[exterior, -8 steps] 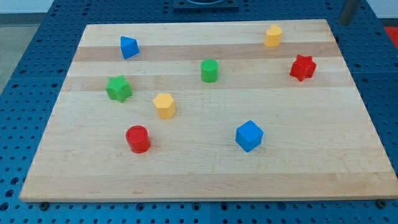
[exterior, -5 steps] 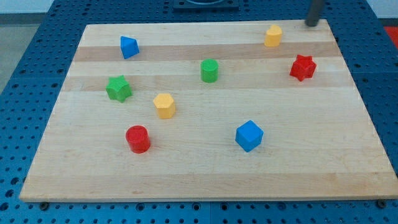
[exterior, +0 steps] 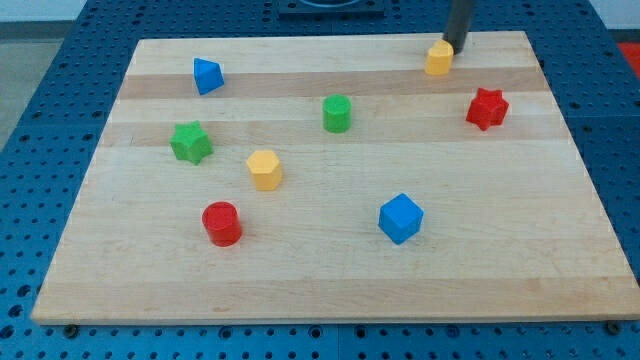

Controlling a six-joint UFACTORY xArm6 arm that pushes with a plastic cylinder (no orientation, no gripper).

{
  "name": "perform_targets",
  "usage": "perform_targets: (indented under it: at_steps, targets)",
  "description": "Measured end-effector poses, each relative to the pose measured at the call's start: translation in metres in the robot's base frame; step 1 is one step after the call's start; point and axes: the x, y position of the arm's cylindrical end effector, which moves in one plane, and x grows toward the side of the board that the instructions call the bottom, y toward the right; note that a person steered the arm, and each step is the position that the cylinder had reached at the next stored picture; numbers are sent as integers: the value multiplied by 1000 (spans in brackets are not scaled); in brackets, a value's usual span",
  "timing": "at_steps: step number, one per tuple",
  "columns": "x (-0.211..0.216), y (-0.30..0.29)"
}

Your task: Slide the yellow heart towards center

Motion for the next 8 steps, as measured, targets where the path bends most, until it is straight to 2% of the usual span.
perform_targets:
  at_steps: [3, 6, 8]
  targets:
    - [4, -4]
    - [16, -61]
    - [23, -62]
